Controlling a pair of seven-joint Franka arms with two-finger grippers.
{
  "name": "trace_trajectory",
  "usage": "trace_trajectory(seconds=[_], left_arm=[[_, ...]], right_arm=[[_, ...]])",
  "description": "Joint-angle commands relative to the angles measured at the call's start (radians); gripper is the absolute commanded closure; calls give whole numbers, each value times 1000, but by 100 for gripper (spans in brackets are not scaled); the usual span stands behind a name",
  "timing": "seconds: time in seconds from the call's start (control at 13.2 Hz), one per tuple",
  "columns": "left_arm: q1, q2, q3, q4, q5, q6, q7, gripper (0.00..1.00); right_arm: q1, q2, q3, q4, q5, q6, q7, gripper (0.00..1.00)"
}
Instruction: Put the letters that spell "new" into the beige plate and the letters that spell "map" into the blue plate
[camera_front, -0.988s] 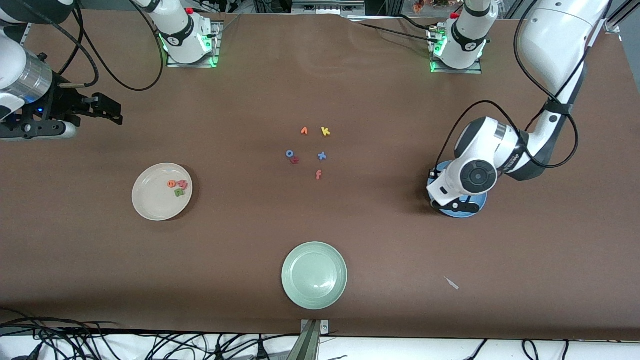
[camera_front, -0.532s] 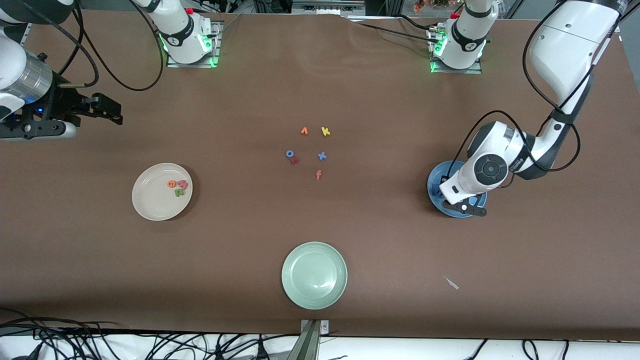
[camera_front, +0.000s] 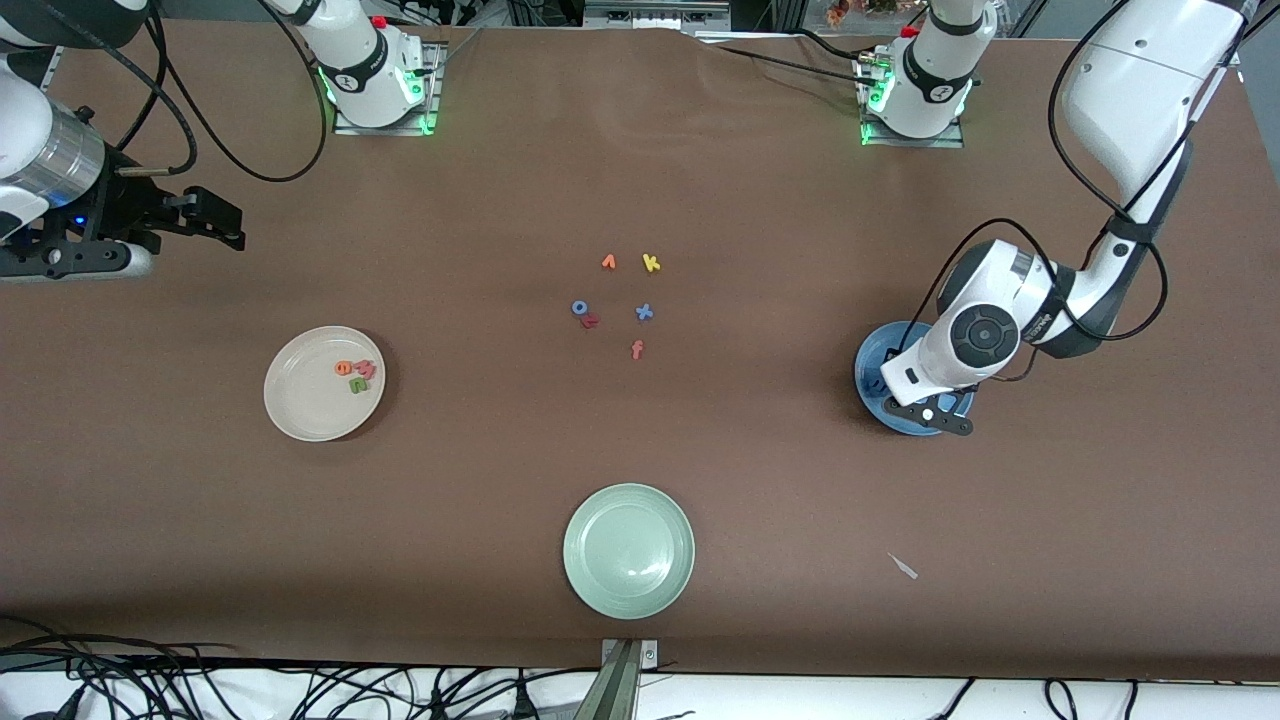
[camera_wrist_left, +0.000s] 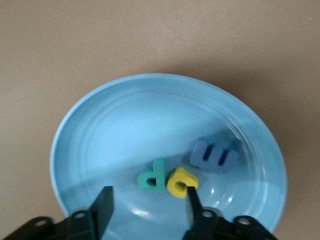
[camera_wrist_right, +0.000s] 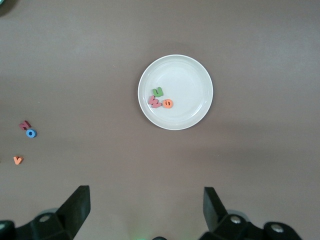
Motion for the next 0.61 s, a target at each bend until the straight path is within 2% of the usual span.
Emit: trace_trajectory(seconds=[0.0, 0.15, 0.53], left_arm=[[6, -100, -76, 17, -13, -176, 9, 0], [4, -146, -123, 66, -102, -317, 9, 0], [6, -212, -198, 258, -236, -670, 11, 0]], right_arm=[[-5, -7, 4, -8, -5, 7, -1, 0], [-6, -7, 4, -8, -5, 7, -1, 0], [-6, -7, 4, -8, -5, 7, -2, 0]])
